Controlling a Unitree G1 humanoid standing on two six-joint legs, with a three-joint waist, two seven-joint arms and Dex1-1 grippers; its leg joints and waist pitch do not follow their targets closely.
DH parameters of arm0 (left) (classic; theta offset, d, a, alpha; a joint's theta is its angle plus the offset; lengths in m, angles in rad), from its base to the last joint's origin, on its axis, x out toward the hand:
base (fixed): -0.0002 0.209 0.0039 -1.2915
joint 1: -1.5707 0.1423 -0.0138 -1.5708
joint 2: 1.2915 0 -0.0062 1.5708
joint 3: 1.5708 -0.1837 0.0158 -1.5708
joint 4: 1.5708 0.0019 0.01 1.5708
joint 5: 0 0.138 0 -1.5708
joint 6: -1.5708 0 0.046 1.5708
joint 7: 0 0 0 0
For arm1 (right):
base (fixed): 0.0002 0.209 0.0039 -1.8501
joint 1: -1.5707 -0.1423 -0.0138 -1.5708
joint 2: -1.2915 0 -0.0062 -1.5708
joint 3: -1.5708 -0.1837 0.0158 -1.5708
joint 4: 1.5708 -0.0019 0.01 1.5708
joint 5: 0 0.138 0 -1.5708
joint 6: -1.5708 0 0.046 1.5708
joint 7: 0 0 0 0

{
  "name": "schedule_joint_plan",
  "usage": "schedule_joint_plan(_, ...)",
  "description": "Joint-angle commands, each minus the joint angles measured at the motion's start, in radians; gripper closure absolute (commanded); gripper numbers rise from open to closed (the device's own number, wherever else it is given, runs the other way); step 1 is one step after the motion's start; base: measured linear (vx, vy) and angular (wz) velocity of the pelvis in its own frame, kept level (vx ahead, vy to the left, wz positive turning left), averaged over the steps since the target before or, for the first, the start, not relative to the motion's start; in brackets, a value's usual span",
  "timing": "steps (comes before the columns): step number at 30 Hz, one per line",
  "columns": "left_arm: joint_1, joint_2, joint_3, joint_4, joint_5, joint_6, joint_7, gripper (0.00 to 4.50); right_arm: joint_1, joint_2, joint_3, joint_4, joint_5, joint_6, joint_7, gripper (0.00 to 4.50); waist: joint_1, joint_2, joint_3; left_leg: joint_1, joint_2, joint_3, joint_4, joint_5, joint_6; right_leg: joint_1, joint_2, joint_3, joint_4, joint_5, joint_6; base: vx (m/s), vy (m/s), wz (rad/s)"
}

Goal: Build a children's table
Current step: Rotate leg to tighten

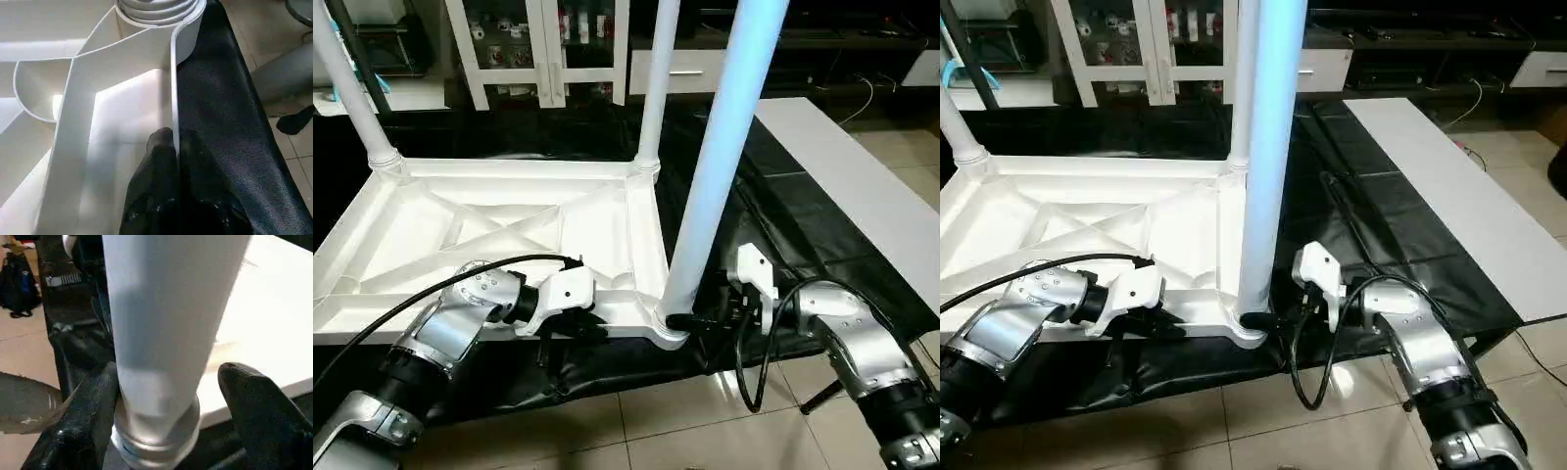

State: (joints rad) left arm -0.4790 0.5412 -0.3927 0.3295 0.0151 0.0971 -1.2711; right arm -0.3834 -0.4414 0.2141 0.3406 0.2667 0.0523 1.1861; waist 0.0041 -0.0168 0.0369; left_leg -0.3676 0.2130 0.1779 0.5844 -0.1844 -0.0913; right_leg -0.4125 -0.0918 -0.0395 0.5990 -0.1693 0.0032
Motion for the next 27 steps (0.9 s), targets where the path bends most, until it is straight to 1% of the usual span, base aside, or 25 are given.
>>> schedule_joint_plan(1, 0.015, 0.0, -0.035, -0.017, 0.01, 0.007, -0.029, 4.5, -0.019, 0.004, -0.013, 0.019, 0.017, 0.027, 0.017, 1.44, 0.0, 0.002, -0.058, 0.007, 0.011, 0.006, -0.067, -0.24, 0.058, 0.047, -0.023, 0.024, -0.059, -0.176, -0.238, 0.0, 0.0, 0.0)
schedule_joint_plan(3, 0.016, 0.002, -0.035, -0.021, 0.008, 0.01, -0.03, 4.5, -0.023, 0.002, -0.014, 0.024, 0.026, 0.044, 0.024, 1.69, 0.001, 0.002, -0.06, 0.008, 0.011, 0.007, -0.064, -0.215, 0.067, 0.049, -0.022, 0.023, -0.054, -0.124, -0.255, 0.0, 0.0, 0.0)
schedule_joint_plan(4, 0.016, 0.002, -0.034, -0.023, 0.008, 0.011, -0.029, 4.5, -0.024, 0.001, -0.015, 0.027, 0.027, 0.048, 0.024, 1.81, 0.003, 0.003, -0.06, 0.008, 0.011, 0.007, -0.065, -0.209, 0.07, 0.05, -0.022, 0.023, -0.053, -0.113, -0.257, 0.0, 0.0, 0.0)
schedule_joint_plan(5, 0.017, 0.003, -0.034, -0.024, 0.007, 0.011, -0.029, 4.5, -0.025, -0.001, -0.015, 0.031, 0.021, 0.044, 0.016, 1.81, 0.003, 0.002, -0.061, 0.008, 0.011, 0.008, -0.063, -0.2, 0.074, 0.051, -0.022, 0.023, -0.052, -0.099, -0.261, 0.0, 0.0, 0.0)
schedule_joint_plan(7, 0.019, 0.006, -0.034, -0.026, 0.01, 0.01, -0.028, 4.5, -0.025, -0.005, -0.015, 0.034, 0.016, 0.041, 0.011, 1.92, 0.002, 0.001, -0.058, 0.007, 0.011, 0.008, -0.064, -0.214, 0.074, 0.05, -0.023, 0.022, -0.054, -0.121, -0.259, 0.0, 0.0, 0.0)
schedule_joint_plan(9, 0.021, 0.01, -0.034, -0.028, 0.011, 0.01, -0.029, 4.5, -0.025, -0.008, -0.014, 0.035, 0.012, 0.04, 0.008, 2.14, 0.002, 0.001, -0.056, 0.009, 0.011, 0.008, -0.066, -0.25, 0.06, 0.048, -0.025, 0.023, -0.06, -0.186, -0.244, 0.0, 0.0, 0.0)
schedule_joint_plan(10, 0.023, 0.011, -0.034, -0.029, 0.011, 0.01, -0.029, 4.5, -0.024, -0.01, -0.014, 0.034, 0.011, 0.042, 0.01, 2.24, 0.002, 0.001, -0.056, 0.009, 0.011, 0.007, -0.066, -0.255, 0.057, 0.047, -0.025, 0.023, -0.06, -0.197, -0.241, 0.0, 0.0, 0.0)
schedule_joint_plan(13, 0.028, 0.016, -0.034, -0.034, 0.016, 0.016, -0.029, 4.5, -0.023, -0.006, -0.021, 0.036, 0.006, 0.053, 0.008, 2.35, 0.002, 0.001, -0.057, 0.008, 0.011, 0.006, -0.066, -0.249, 0.051, 0.048, -0.024, 0.024, -0.06, -0.191, -0.235, 0.0, 0.0, 0.0)
schedule_joint_plan(15, 0.028, 0.012, -0.034, -0.031, 0.029, 0.018, -0.007, 4.5, -0.032, 0.011, -0.036, 0.062, -0.009, 0.055, -0.049, 2.53, 0.001, 0.001, -0.057, 0.007, 0.011, 0.007, -0.066, -0.242, 0.052, 0.048, -0.023, 0.023, -0.058, -0.181, -0.237, 0.0, 0.0, 0.0)
schedule_joint_plan(16, 0.026, 0.009, -0.034, -0.027, 0.034, 0.02, 0.005, 4.5, -0.038, 0.02, -0.043, 0.077, -0.019, 0.056, -0.083, 2.55, 0.001, 0.001, -0.058, 0.008, 0.011, 0.007, -0.066, -0.244, 0.052, 0.048, -0.024, 0.023, -0.058, -0.182, -0.237, 0.0, 0.0, 0.0)
schedule_joint_plan(17, 0.017, -0.008, -0.033, -0.006, 0.059, 0.023, 0.053, 4.5, -0.053, 0.044, -0.053, 0.122, -0.059, 0.064, -0.196, 2.55, -0.001, 0.0, -0.056, 0.008, 0.01, 0.007, -0.066, -0.249, 0.049, 0.045, -0.023, 0.024, -0.06, -0.195, -0.235, 0.0, 0.0, 0.0)
schedule_joint_plan(18, 0.003, -0.032, -0.032, 0.026, 0.092, 0.029, 0.123, 4.5, -0.07, 0.075, -0.064, 0.177, -0.107, 0.076, -0.337, 2.57, -0.006, 0.0, -0.053, 0.006, 0.008, 0.006, -0.069, -0.264, 0.033, 0.044, -0.023, 0.023, -0.064, -0.236, -0.226, 0.0, 0.0, 0.0)
schedule_joint_plan(19, -0.009, -0.057, -0.023, 0.049, 0.103, 0.044, 0.176, 4.5, -0.079, 0.096, -0.076, 0.204, -0.118, 0.095, -0.414, 2.58, -0.009, 0.001, -0.05, 0.005, 0.007, 0.005, -0.07, -0.278, 0.019, 0.041, -0.022, 0.023, -0.065, -0.268, -0.216, 0.0, 0.0, 0.0)
schedule_joint_plan(20, -0.025, -0.09, -0.01, 0.075, 0.108, 0.064, 0.235, 4.5, -0.089, 0.128, -0.105, 0.234, -0.115, 0.121, -0.514, 2.58, -0.016, 0.001, -0.048, 0.01, 0.005, 0.002, -0.072, -0.317, -0.007, 0.039, -0.023, 0.021, -0.072, -0.343, -0.193, -0.054, -0.001, -0.04)
schedule_joint_plan(21, -0.043, -0.122, 0.001, 0.101, 0.121, 0.085, 0.302, 4.5, -0.1, 0.163, -0.136, 0.266, -0.108, 0.143, -0.618, 2.59, -0.021, 0.0, -0.05, 0.014, 0.003, -0.001, -0.07, -0.343, -0.023, 0.036, -0.026, 0.022, -0.078, -0.391, -0.178, 0.0, 0.0, 0.0)
schedule_joint_plan(22, -0.064, -0.154, 0.009, 0.13, 0.138, 0.104, 0.373, 4.5, -0.111, 0.191, -0.158, 0.295, -0.108, 0.16, -0.708, 2.59, -0.021, 0.002, -0.051, 0.016, 0.003, -0.003, -0.07, -0.353, -0.029, 0.033, -0.026, 0.022, -0.078, -0.397, -0.173, 0.0, 0.0, 0.0)
schedule_joint_plan(23, -0.089, -0.188, 0.019, 0.163, 0.153, 0.128, 0.449, 4.5, -0.124, 0.218, -0.175, 0.328, -0.116, 0.166, -0.804, 2.59, -0.027, -0.002, -0.05, 0.012, 0.002, -0.005, -0.072, -0.365, -0.031, 0.035, -0.024, 0.02, -0.08, -0.407, -0.163, 0.0, 0.0, 0.0)
schedule_joint_plan(24, -0.106, -0.212, 0.028, 0.185, 0.157, 0.142, 0.496, 4.5, -0.134, 0.237, -0.189, 0.35, -0.117, 0.157, -0.869, 2.59, -0.028, 0.0, -0.05, 0.011, 0.001, -0.006, -0.071, -0.368, -0.034, 0.033, -0.024, 0.02, -0.08, -0.414, -0.158, 0.0, 0.0, 0.0)
schedule_joint_plan(25, -0.112, -0.222, 0.032, 0.195, 0.158, 0.148, 0.515, 4.5, -0.138, 0.245, -0.194, 0.36, -0.117, 0.154, -0.895, 2.59, -0.028, -0.001, -0.051, 0.016, -0.001, -0.005, -0.069, -0.383, -0.032, 0.028, -0.024, 0.019, -0.087, -0.434, -0.149, 0.0, 0.0, 0.0)
schedule_joint_plan(26, -0.112, -0.222, 0.032, 0.195, 0.158, 0.148, 0.515, 4.5, -0.138, 0.245, -0.194, 0.36, -0.117, 0.154, -0.895, 2.59, -0.026, -0.003, -0.052, 0.016, -0.003, -0.006, -0.068, -0.393, -0.024, 0.029, -0.024, 0.017, -0.091, -0.447, -0.142, 0.0, 0.0, 0.0)
schedule_joint_plan(27, -0.141, -0.262, 0.046, 0.236, 0.159, 0.16, 0.582, 4.5, -0.159, 0.282, -0.219, 0.4, -0.111, 0.129, -0.997, 2.59, -0.025, -0.003, -0.051, 0.011, -0.002, -0.007, -0.07, -0.396, -0.011, 0.031, -0.024, 0.017, -0.093, -0.448, -0.133, 0.0, 0.0, 0.0)
